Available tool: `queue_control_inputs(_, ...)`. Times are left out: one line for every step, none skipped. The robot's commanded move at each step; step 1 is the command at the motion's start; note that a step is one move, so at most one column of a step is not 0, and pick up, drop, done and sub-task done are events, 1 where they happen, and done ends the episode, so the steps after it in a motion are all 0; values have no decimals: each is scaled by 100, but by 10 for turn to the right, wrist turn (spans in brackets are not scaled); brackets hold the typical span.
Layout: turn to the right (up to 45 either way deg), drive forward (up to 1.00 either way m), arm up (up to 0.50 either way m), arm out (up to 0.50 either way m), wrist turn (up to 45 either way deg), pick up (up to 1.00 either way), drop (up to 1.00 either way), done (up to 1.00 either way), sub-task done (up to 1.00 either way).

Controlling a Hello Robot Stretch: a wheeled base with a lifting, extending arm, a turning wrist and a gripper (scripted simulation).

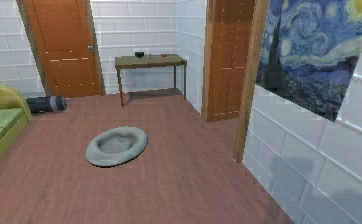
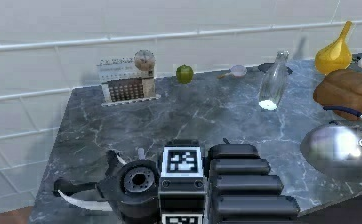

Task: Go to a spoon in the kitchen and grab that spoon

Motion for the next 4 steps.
queue_control_inputs(0,0,0,0,240,0,0,0,0)
queue_control_inputs(0,0,-14,0,0,0,0,0,0)
queue_control_inputs(0,0,0,0,0,100,0,0,0)
queue_control_inputs(0,0,10,0,0,0,0,0,0)
